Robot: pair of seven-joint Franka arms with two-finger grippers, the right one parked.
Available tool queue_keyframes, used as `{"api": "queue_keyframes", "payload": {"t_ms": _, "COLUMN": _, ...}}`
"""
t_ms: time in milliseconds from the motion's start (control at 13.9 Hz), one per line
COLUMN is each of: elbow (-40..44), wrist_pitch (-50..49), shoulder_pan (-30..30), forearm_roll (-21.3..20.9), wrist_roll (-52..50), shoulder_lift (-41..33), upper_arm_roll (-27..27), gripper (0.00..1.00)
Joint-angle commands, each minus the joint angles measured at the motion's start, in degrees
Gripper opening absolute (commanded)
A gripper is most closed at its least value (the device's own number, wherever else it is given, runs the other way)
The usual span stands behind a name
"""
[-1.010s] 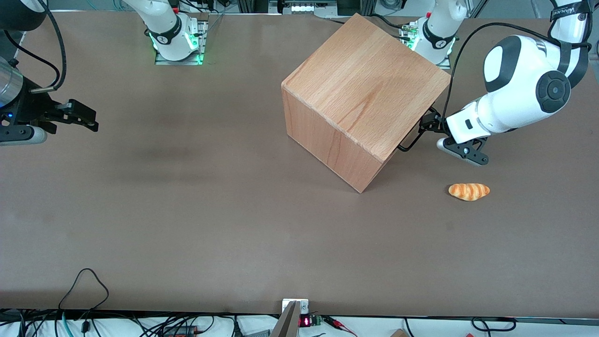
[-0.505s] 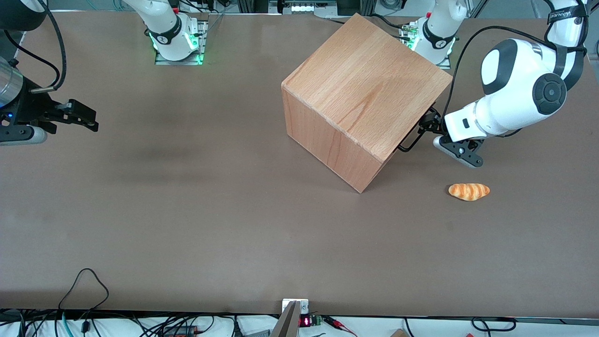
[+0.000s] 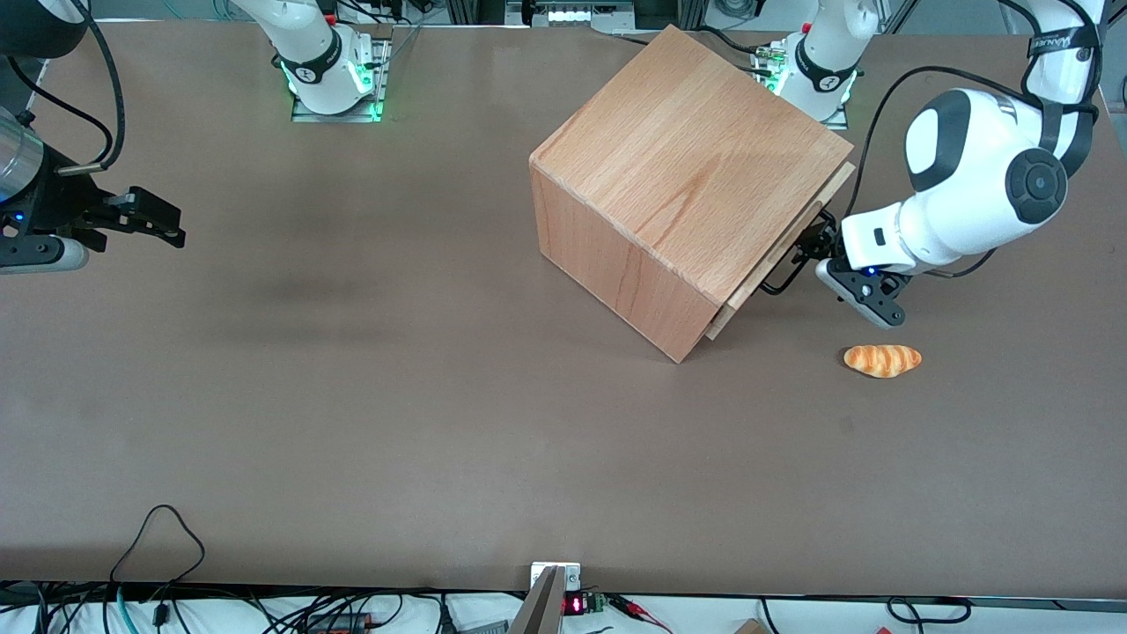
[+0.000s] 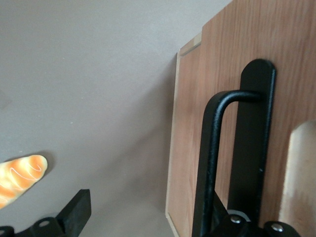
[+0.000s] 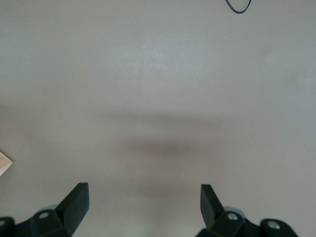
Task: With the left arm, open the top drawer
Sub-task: 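Pull the handle outward with the left gripper, sliding the drawer open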
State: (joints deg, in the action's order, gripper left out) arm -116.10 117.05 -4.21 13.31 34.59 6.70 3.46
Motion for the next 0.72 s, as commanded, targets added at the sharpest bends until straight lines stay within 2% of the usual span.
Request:
{"api": "queue_keyframes", "payload": {"t_ms": 0, "elbow": -0.3, "wrist_pitch": 1.9, "shoulder_pan": 0.6, "forearm_roll": 0.5, "wrist_roll": 2.8, "shoulder_lift": 0.2, "upper_arm_roll": -0.7, "gripper": 1.00}}
{"api": "queue_keyframes", "payload": {"t_ms": 216, "elbow": 0.1, "wrist_pitch": 4.1, "shoulder_pan": 0.9, "forearm_roll": 0.4, "wrist_roll": 3.3, "shoulder_lift": 0.9, "upper_arm_roll": -4.1, "gripper": 1.00}}
{"api": "queue_keyframes", "payload": {"t_ms": 649, "elbow": 1.2, "wrist_pitch": 13.9, "shoulder_pan": 1.5, "forearm_roll": 0.7, "wrist_roll": 11.1, "shoulder_lift": 4.3, "upper_arm_roll": -11.5, "gripper": 1.00}}
